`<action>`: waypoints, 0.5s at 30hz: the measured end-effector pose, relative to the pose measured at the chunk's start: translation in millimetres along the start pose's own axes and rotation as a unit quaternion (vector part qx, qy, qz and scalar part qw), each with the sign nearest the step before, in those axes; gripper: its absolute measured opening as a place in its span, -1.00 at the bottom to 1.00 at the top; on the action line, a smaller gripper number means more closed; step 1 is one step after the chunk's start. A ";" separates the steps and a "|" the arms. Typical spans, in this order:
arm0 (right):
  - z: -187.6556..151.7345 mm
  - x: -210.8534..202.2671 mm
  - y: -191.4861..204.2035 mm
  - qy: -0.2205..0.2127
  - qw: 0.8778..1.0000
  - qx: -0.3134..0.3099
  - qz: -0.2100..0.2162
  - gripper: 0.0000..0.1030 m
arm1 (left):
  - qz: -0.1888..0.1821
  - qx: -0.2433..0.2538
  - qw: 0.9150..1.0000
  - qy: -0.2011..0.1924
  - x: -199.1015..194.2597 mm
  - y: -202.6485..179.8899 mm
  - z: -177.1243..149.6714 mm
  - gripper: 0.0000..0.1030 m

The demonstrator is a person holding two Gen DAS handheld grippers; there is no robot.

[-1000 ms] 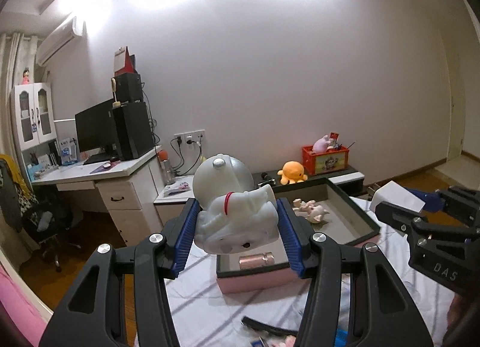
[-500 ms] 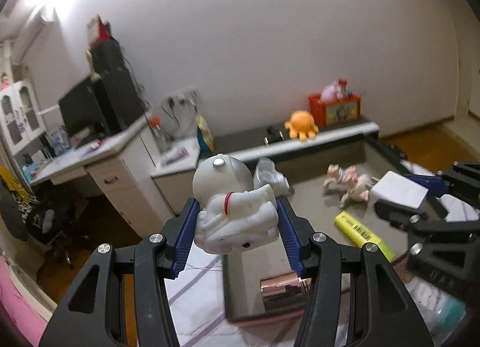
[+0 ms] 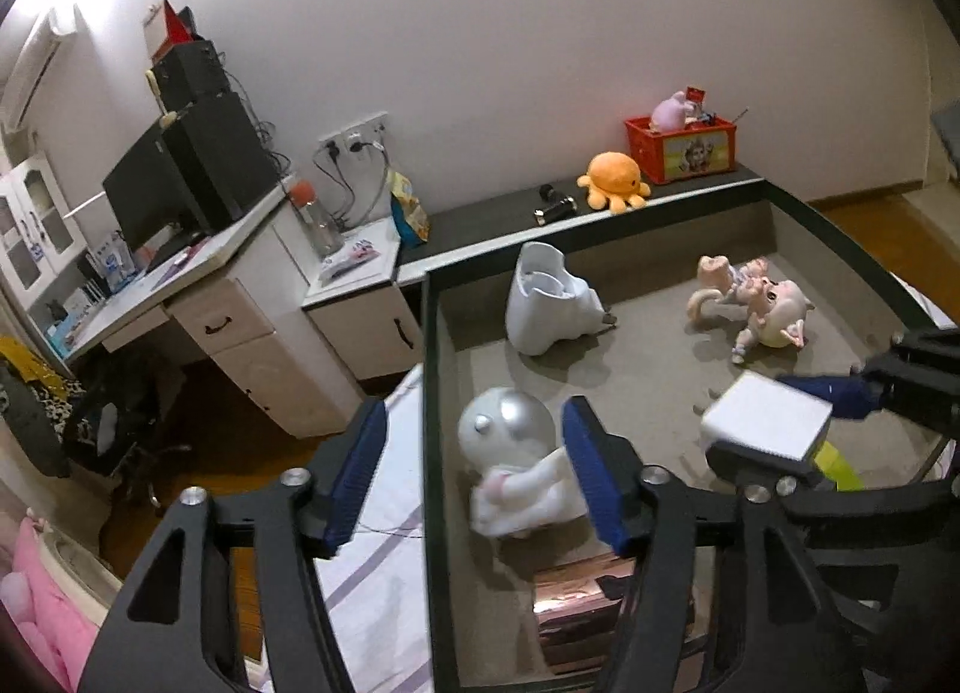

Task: Organize rigid objects
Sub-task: 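Carry astronaut and power bank into the pink box and open both tools, then withdraw both tools from the pink box toward the remaining items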

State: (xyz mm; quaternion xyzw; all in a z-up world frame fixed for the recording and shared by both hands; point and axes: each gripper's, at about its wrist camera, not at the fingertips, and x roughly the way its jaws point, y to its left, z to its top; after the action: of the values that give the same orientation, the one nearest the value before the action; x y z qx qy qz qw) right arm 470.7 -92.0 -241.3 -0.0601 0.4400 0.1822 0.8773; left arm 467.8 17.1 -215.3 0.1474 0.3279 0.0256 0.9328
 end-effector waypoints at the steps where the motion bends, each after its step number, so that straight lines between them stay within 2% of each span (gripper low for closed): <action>1: 0.1 0.0 -0.7 0.001 1.000 0.003 0.005 -0.18 | -0.003 -0.005 1.000 -0.005 -4.4 2.6 0.0 0.29; 3: -2.5 -8.6 0.3 -0.014 1.000 0.009 0.007 -0.10 | -0.003 -0.019 1.000 -0.013 -14.2 9.8 -0.5 0.44; 4: -2.2 -11.8 0.7 -0.017 1.000 0.012 0.005 0.03 | -0.001 -0.026 0.999 -0.020 -19.7 13.4 0.0 0.51; 6: -4.5 -28.2 1.9 -0.040 0.999 0.014 -0.003 0.22 | 0.000 -0.045 0.998 -0.037 -36.2 22.7 -0.9 0.76; 10: -7.9 -66.9 6.4 -0.086 0.996 0.015 -0.011 0.57 | -0.016 -0.079 0.993 -0.086 -85.5 38.3 -6.0 0.88; 12: -13.9 -91.9 11.0 -0.114 0.993 0.011 -0.022 0.57 | -0.019 -0.095 0.989 -0.113 -111.5 42.9 -12.5 0.99; 15: -30.1 -131.5 18.4 -0.157 0.987 0.008 -0.024 0.65 | -0.024 -0.111 0.982 -0.149 -153.4 48.0 -26.7 0.99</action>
State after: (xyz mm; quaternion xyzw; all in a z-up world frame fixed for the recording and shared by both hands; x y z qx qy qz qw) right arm 369.4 -118.0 -154.1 -0.0346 0.2967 0.1647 0.9400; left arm 333.4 47.7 -128.4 0.0369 0.1841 0.0171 0.9821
